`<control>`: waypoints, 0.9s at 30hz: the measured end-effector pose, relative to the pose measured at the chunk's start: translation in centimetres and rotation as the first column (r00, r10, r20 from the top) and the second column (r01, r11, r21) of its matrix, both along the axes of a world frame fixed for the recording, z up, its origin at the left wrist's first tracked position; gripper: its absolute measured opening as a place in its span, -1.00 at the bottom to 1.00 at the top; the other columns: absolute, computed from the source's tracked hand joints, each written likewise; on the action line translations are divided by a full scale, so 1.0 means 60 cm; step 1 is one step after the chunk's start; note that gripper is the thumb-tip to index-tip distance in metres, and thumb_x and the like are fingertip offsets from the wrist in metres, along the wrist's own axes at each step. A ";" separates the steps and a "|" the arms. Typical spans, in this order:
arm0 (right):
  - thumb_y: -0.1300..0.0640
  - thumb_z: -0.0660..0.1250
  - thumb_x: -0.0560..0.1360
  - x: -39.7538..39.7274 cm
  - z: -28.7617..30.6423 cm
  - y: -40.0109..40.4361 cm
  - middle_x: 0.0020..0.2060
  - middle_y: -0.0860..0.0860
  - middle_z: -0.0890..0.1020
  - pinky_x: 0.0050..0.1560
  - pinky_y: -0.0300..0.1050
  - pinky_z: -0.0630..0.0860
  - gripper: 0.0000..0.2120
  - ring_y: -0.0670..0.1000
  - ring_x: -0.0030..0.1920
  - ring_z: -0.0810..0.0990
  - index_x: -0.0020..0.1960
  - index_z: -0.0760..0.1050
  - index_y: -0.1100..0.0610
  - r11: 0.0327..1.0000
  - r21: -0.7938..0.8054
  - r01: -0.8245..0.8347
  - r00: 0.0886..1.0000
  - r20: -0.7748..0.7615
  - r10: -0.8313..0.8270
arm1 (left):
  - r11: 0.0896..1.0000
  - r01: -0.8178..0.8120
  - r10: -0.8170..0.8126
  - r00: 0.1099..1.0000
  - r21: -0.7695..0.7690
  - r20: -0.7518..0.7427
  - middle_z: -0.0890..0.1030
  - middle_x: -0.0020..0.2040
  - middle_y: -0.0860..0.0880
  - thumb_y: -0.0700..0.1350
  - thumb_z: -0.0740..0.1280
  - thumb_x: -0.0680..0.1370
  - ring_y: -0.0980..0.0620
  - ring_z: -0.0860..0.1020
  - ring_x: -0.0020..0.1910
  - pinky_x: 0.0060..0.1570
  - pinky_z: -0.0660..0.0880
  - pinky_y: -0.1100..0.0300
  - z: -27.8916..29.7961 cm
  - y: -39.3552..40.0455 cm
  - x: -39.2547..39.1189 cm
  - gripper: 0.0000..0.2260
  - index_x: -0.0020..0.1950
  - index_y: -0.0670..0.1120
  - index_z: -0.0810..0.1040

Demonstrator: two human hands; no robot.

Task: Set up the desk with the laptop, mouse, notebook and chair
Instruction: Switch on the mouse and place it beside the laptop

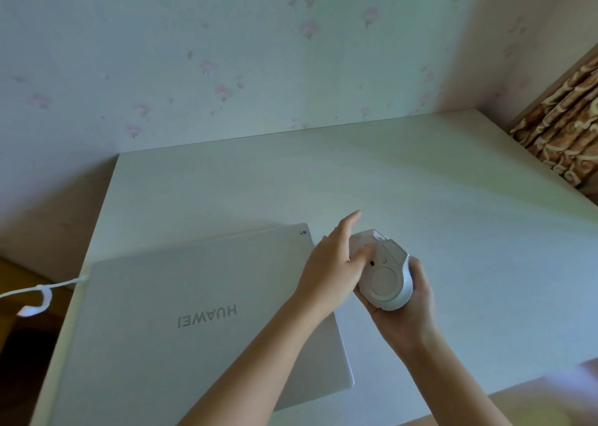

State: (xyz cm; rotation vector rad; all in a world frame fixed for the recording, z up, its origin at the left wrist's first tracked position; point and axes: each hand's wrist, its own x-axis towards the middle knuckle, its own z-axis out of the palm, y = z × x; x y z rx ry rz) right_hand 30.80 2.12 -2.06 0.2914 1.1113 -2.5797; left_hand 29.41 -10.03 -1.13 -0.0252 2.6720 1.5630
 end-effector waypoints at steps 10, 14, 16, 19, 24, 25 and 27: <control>0.02 0.40 0.37 -0.015 -0.028 -0.020 0.30 -0.14 0.42 0.11 -0.03 0.51 -0.53 -0.05 0.17 0.52 0.26 0.43 -0.18 0.273 0.888 0.371 0.879 -0.430 0.206 | 0.699 -0.251 0.081 0.958 -0.670 -0.275 0.44 0.42 -0.12 0.14 0.04 0.58 -0.08 0.35 0.44 0.35 0.27 -0.17 -0.089 -0.103 0.048 -0.50 0.42 -0.07 0.41; 0.07 0.43 0.35 -0.015 -0.061 -0.032 0.35 -0.03 0.42 -0.19 -0.02 0.55 -0.49 0.17 0.07 0.57 0.27 0.44 -0.12 -0.132 0.839 0.528 0.801 -0.439 0.407 | 0.656 -0.204 0.079 0.976 -0.726 -0.203 0.43 0.43 -0.10 0.19 0.05 0.57 -0.07 0.37 0.43 0.33 0.32 -0.20 -0.115 -0.113 0.057 -0.48 0.42 -0.06 0.42; 0.10 0.44 0.32 -0.016 -0.074 -0.030 0.34 0.01 0.44 -0.25 -0.02 0.54 -0.48 0.20 0.05 0.57 0.26 0.46 -0.10 -0.183 0.823 0.538 0.794 -0.422 0.438 | 0.664 -0.202 0.090 0.977 -0.720 -0.192 0.44 0.43 -0.10 0.18 0.05 0.57 -0.07 0.39 0.42 0.31 0.33 -0.20 -0.118 -0.111 0.057 -0.48 0.40 -0.05 0.44; 0.12 0.43 0.33 -0.013 -0.089 -0.026 0.33 0.04 0.46 -0.24 -0.01 0.55 -0.51 0.20 0.09 0.57 0.25 0.49 -0.06 -0.214 0.821 0.530 0.798 -0.398 0.453 | 0.671 -0.195 0.089 0.979 -0.715 -0.183 0.38 0.46 -0.10 0.17 0.03 0.57 -0.08 0.35 0.44 0.35 0.28 -0.20 -0.120 -0.108 0.056 -0.49 0.43 -0.04 0.41; 0.15 0.42 0.35 -0.007 -0.104 -0.028 0.32 0.07 0.49 -0.14 0.07 0.58 -0.51 0.18 0.21 0.53 0.27 0.49 -0.04 -0.210 0.820 0.533 0.798 -0.406 0.445 | 0.698 -0.166 0.079 0.985 -0.696 -0.155 0.07 0.58 -0.01 0.21 -0.15 0.58 0.01 0.03 0.56 0.47 -0.08 -0.07 -0.124 -0.109 0.059 -0.43 0.56 0.06 0.12; 0.15 0.43 0.35 -0.008 -0.107 -0.027 0.32 0.08 0.49 -0.14 0.08 0.59 -0.51 0.18 0.22 0.52 0.27 0.49 -0.03 -0.214 0.812 0.542 0.791 -0.408 0.455 | 0.701 -0.159 0.078 0.986 -0.695 -0.147 0.01 0.58 0.01 0.22 -0.18 0.57 0.03 -0.02 0.56 0.47 -0.14 -0.05 -0.124 -0.109 0.059 -0.42 0.57 0.07 0.07; 0.14 0.43 0.37 -0.009 -0.112 -0.024 0.32 0.10 0.49 -0.11 0.10 0.59 -0.51 0.19 0.24 0.51 0.29 0.48 -0.01 -0.235 0.799 0.554 0.781 -0.401 0.478 | 0.702 -0.150 0.073 0.987 -0.696 -0.140 -0.03 0.58 0.03 0.22 -0.20 0.57 0.04 -0.06 0.56 0.47 -0.19 -0.03 -0.121 -0.109 0.060 -0.42 0.57 0.08 0.03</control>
